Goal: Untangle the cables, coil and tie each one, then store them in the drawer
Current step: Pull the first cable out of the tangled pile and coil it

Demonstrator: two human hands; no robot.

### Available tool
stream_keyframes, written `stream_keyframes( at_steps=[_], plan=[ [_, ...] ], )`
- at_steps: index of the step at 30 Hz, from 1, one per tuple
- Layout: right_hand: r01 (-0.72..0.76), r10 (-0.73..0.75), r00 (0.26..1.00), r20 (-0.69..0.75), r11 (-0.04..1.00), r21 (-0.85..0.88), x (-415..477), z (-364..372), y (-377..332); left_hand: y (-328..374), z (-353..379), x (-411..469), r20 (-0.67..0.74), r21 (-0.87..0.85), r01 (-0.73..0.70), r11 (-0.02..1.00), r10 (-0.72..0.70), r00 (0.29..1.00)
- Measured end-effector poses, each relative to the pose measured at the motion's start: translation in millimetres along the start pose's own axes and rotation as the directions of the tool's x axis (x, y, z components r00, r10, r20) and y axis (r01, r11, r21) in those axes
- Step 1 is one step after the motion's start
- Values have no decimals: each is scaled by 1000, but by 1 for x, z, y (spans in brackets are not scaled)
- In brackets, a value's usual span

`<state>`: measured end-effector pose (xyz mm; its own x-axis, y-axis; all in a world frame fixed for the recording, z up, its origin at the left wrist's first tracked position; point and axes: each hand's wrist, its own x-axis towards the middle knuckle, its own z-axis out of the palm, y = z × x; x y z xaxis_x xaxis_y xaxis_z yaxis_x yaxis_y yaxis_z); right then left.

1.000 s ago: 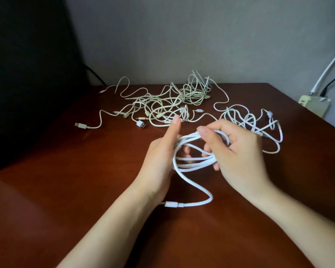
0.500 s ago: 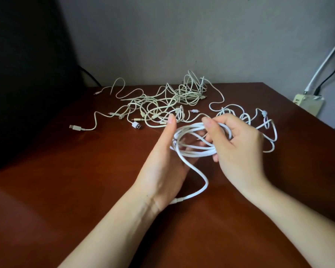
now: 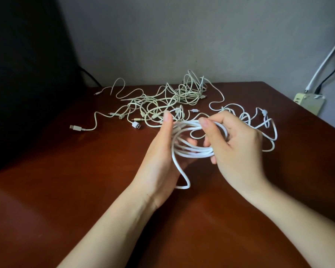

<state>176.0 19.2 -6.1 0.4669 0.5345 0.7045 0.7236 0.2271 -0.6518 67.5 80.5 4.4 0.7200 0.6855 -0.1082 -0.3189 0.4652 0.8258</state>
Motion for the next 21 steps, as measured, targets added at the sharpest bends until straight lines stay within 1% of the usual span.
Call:
stream_keyframes(
  at_steps=[3,5,8,9,10,12,14,17,18,19,21],
  plan=[
    [28,-31,999,-33,997,-71,5,-5,6,2,-4,-1,46,146,-90,985,84,995],
    [53,-58,997,-41,993,-104,8,-7,11,1,-10,-1,77,194,-144,970,131,988],
    [119,-122,992,-15,986,-119,11,-10,14,3,-13,-1,94,316,-236,919,217,972],
    [152,-152,988,7,980,-127,12,-11,15,3,-15,-1,116,393,-282,875,257,960],
    [182,-180,983,30,974,-135,13,-12,15,2,-17,0,150,483,-337,808,302,941],
    [215,-208,976,67,968,-131,14,-14,15,1,-19,1,237,658,-431,617,374,897],
    [224,-215,973,89,969,-107,14,-14,16,1,-20,2,289,773,-452,445,388,875],
    [241,-230,965,127,967,-79,11,-12,14,0,-19,1,321,861,-434,264,379,868],
    [242,-231,963,139,968,-71,10,-11,13,-1,-19,0,340,873,-440,207,386,857],
    [239,-227,962,150,969,-64,9,-10,12,-1,-20,0,351,880,-442,171,393,850],
    [225,-213,962,171,973,-53,7,-9,10,-2,-21,0,347,887,-433,158,391,853]
  ],
)
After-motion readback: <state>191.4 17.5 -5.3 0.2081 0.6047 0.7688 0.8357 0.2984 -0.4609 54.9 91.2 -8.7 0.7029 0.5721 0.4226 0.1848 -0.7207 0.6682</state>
